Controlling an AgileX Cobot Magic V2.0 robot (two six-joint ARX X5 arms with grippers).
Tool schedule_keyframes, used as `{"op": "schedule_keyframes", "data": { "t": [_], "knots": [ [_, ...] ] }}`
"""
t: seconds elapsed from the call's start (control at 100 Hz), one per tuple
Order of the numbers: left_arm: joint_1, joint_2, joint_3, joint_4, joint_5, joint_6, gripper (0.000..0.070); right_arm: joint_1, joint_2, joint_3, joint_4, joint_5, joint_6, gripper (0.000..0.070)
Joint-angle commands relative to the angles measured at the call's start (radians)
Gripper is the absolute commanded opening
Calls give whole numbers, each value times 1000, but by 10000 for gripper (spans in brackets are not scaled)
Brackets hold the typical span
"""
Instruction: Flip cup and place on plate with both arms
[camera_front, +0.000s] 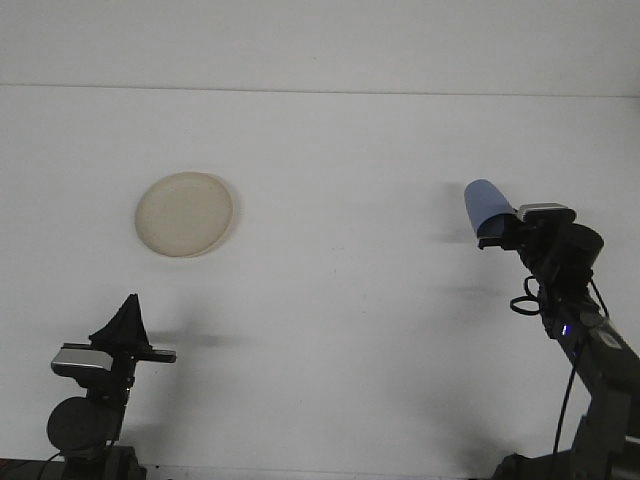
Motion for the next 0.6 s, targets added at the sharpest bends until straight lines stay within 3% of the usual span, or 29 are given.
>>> {"op": "schedule_keyframes", "data": {
  "t": [0.0, 0.18, 0.34, 0.52, 0.59],
  "knots": [
    [-2, -2, -19, 11, 1, -2, 12, 16, -87, 14, -108, 9, 26, 0],
    [-2, -2, -19, 11, 1, -2, 12, 92, -366, 16, -450, 85, 51, 0],
    [-2, -2, -19, 11, 1, -2, 12, 196, -581, 27, -683, 200, 82, 0],
    [-2, -2, -19, 11, 1, -2, 12, 323, -697, 114, -993, 282, 200, 0],
    [-2, -2, -19, 11, 1, -2, 12, 369, -699, 170, -1117, 292, 209, 0]
  ]
}}
